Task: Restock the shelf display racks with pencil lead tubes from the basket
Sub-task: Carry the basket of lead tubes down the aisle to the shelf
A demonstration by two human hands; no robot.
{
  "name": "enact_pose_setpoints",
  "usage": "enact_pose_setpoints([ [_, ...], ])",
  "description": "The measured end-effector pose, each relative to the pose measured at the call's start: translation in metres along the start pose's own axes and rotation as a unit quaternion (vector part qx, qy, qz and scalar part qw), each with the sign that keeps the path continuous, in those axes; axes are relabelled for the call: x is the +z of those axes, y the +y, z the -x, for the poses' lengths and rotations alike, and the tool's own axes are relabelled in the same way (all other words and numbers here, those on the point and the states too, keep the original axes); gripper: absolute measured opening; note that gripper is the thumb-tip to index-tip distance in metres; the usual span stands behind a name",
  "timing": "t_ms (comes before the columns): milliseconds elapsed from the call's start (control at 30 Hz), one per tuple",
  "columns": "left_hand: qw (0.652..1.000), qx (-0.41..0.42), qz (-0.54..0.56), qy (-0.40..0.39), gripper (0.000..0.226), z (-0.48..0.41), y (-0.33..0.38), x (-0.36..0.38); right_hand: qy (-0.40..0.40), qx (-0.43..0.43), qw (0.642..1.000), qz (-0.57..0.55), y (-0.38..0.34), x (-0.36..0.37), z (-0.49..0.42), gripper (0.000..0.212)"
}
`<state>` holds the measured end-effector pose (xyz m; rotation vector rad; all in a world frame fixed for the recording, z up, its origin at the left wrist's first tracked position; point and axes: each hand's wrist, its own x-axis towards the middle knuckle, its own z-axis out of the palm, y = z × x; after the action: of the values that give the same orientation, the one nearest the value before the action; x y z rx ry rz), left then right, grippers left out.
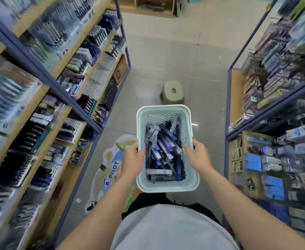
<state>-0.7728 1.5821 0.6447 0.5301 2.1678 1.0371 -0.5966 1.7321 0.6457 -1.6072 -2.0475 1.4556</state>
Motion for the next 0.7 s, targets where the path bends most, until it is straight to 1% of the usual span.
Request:
enact_pose_setpoints([
  [200, 1.0, -0.011, -0.001, 0.007, 0.015, -0.141, 0.067, -0.021, 0.009, -0.01, 1.0, 0.013, -0.091, -0.008, -0.129, 0.012],
  [333, 1.0, -0.014, 0.001, 0.015, 0.016, -0.223, 0.101, -0.029, 0.004, -0.02, 1.0, 0.007, -0.135, -0.007, -0.212, 0.011],
  [500, 0.999, -0.032, -0.003, 0.039, 0.018, -0.338, 0.147, -0.039, -0.025, -0.03, 0.999, 0.005, -0.184, 0.005, -0.343, 0.014],
  [633, 0.996, -0.055, 0.002, 0.065, 0.016, -0.417, 0.189, -0.049, -0.061, -0.034, 0.998, 0.011, -0.234, 0.007, -0.436, 0.026],
  [700, 0.996, -0.052, 0.014, 0.072, 0.018, -0.457, 0.21, -0.057, -0.082, -0.04, 0.996, 0.012, -0.263, 0.008, -0.479, 0.028],
])
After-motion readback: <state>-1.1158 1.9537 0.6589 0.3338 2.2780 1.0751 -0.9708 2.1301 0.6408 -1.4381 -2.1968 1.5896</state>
